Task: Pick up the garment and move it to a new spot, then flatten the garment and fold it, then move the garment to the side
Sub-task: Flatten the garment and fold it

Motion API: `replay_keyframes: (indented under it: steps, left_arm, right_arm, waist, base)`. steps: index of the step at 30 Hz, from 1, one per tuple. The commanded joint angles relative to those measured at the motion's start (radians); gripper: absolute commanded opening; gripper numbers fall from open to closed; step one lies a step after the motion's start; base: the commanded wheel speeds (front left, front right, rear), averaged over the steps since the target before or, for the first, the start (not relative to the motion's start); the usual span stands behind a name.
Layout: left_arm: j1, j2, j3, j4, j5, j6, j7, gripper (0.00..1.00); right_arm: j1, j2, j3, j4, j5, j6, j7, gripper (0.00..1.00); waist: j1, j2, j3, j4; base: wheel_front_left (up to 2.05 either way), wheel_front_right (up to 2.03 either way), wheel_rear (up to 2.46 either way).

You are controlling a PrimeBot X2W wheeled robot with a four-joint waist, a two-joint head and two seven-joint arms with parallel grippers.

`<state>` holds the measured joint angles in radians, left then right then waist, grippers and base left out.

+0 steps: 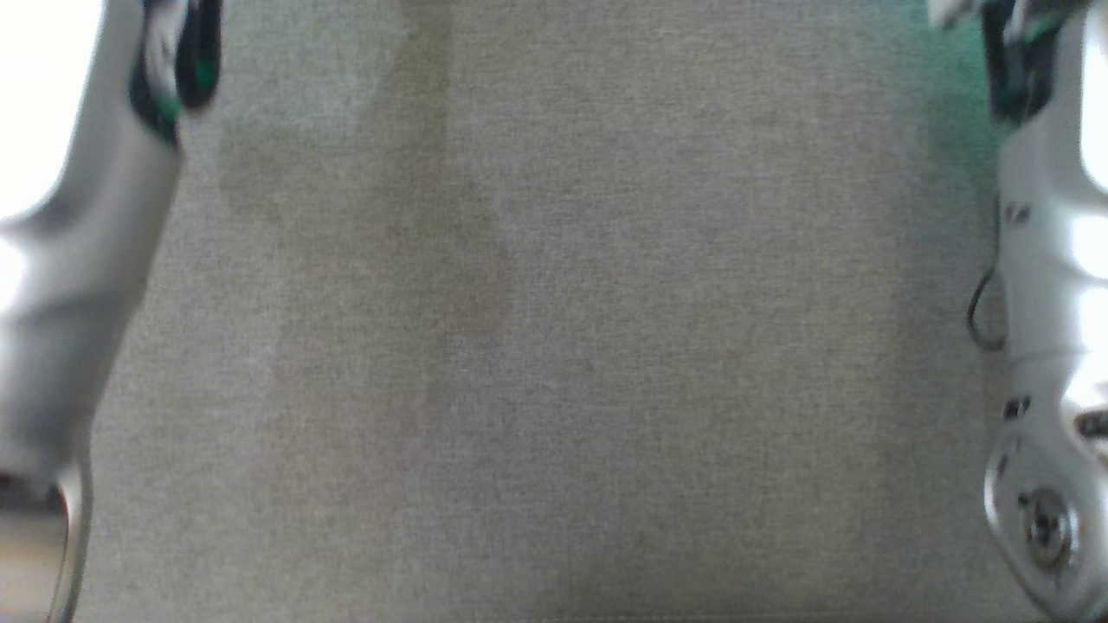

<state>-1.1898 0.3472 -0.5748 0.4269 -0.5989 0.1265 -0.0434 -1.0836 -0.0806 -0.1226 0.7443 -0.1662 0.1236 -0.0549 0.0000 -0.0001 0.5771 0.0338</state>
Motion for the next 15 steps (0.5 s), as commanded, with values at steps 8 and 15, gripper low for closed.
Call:
replay_keyframes:
  steps: [8,15]
  left_arm:
    - [0.326,0.146,0.090,-0.292,-0.058,0.106,-0.042,0.00]
    - [0.643,0.201,0.070,-0.524,-0.076,0.209,-0.028,0.00]
  right_arm:
    - [0.219,0.030,0.029,-0.177,0.103,0.007,-0.033,0.00]
    - [0.519,0.030,0.053,-0.399,0.215,0.007,0.029,0.00]
  waist:
    - [0.0000,0.0001,-0.092,-0.024]
    - [0.0000,0.0001,-0.247,-0.017]
  base:
    - [0.00,0.00,0.00]
    - [0.00,0.00,0.00]
